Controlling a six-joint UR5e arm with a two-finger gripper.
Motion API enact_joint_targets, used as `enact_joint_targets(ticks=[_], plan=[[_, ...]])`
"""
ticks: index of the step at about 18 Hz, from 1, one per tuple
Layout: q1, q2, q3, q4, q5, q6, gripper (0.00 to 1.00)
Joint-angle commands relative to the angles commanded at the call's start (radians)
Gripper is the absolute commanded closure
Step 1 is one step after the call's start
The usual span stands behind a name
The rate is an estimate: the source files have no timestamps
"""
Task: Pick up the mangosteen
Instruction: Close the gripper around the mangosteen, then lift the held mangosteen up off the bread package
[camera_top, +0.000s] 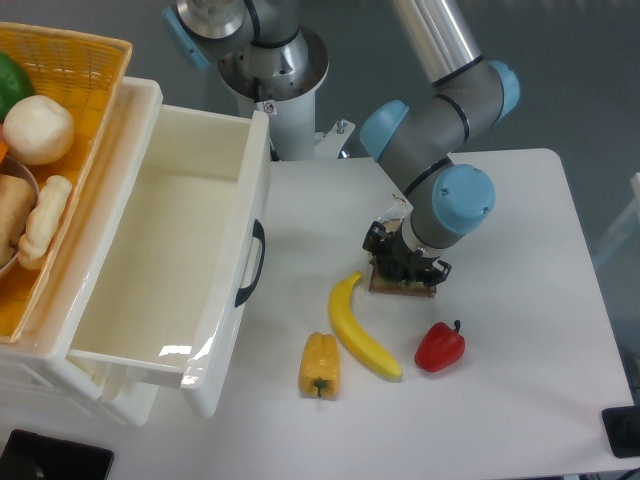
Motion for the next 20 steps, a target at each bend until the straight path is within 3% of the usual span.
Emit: enact_joint_targets(ticks=[8, 14, 20], plan=[[0.014, 0.012, 0.095, -0.003, -0.003, 0.000, 1.00], [0.029, 0.012, 0.216, -0.008, -0.034, 0.009, 1.00], [0.067, -0.031, 0.363, -0.014, -0.030, 0.165, 1.00]])
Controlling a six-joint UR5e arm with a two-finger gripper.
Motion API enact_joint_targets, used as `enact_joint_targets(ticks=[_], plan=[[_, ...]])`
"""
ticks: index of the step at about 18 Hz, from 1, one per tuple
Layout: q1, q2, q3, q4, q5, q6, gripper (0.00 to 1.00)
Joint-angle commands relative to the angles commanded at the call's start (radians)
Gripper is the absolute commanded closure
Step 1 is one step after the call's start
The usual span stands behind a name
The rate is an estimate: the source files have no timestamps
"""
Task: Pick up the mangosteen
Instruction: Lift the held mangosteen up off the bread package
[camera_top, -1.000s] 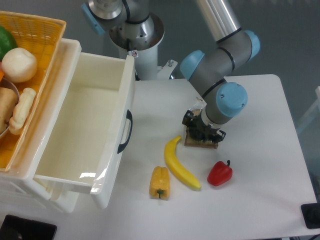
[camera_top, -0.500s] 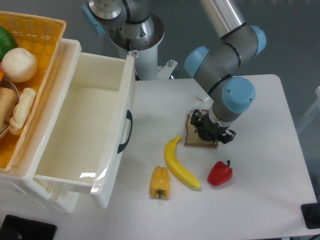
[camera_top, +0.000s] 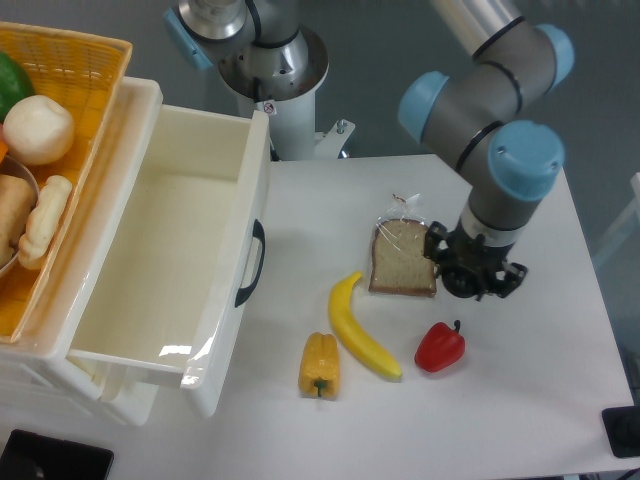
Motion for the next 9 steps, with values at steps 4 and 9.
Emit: enact_joint_targets(ticks=[4, 9], plan=[[0.014, -0.008, 0.039, -0.008, -0.021, 0.068, 1.00], [0.019, -0.003, 0.040, -0.018, -0.014, 0.098, 1.00]])
